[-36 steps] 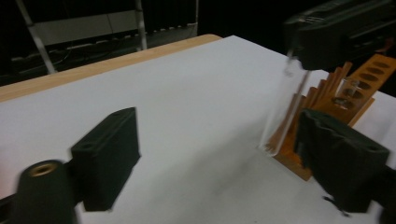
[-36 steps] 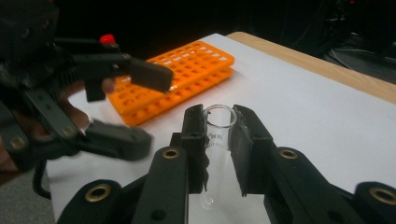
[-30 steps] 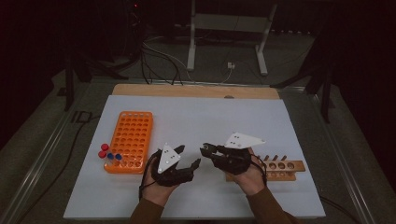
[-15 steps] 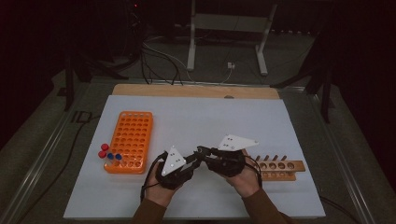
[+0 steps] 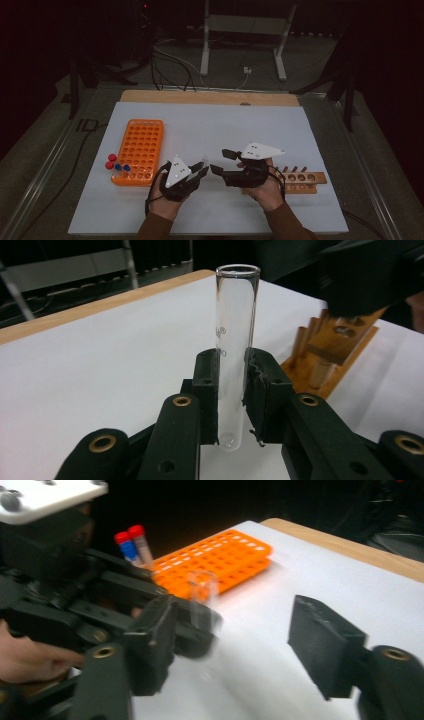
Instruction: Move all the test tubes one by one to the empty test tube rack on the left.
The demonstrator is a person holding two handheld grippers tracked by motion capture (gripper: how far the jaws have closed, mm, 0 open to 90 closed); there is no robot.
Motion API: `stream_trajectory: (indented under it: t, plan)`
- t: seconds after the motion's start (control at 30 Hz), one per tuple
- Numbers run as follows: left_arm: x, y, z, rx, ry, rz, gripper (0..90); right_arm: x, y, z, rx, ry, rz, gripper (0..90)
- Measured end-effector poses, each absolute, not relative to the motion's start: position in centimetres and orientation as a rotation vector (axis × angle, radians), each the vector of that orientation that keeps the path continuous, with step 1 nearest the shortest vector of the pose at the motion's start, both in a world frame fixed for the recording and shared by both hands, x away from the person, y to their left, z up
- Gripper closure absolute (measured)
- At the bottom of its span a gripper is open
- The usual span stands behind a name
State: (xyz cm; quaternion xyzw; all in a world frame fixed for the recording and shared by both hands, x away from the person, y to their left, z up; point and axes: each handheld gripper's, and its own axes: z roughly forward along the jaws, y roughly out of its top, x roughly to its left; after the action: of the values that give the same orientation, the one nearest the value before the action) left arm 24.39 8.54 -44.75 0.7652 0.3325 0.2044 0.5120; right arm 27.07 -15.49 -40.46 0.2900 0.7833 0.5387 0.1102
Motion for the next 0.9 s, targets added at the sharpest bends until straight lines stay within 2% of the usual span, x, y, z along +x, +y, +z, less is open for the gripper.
stream_trajectory:
  t: [0.17, 0.2, 0.33, 0.57, 0.9]
  plan:
    - [24.3, 10.7, -44.8, 1.824, 0.853, 0.529, 76.5, 27.1, -16.9, -40.8, 0.909, 2.255, 1.539, 15.0]
    - [24.3, 11.1, -44.8, 1.819, 0.863, 0.535, 76.6, 27.2, -17.3, -40.8, 0.926, 2.241, 1.540, 14.5]
    - [24.1, 13.3, -44.6, 1.793, 0.905, 0.574, 76.5, 27.2, -18.8, -40.9, 0.975, 2.196, 1.546, 2.8]
    - [23.4, 17.4, -44.7, 1.759, 0.998, 0.632, 76.6, 27.0, -20.8, -40.9, 1.004, 2.144, 1.526, 1.5]
    - [22.6, 20.3, -45.7, 1.769, 1.062, 0.715, 76.5, 26.8, -21.9, -40.9, 1.016, 2.112, 1.517, 1.5]
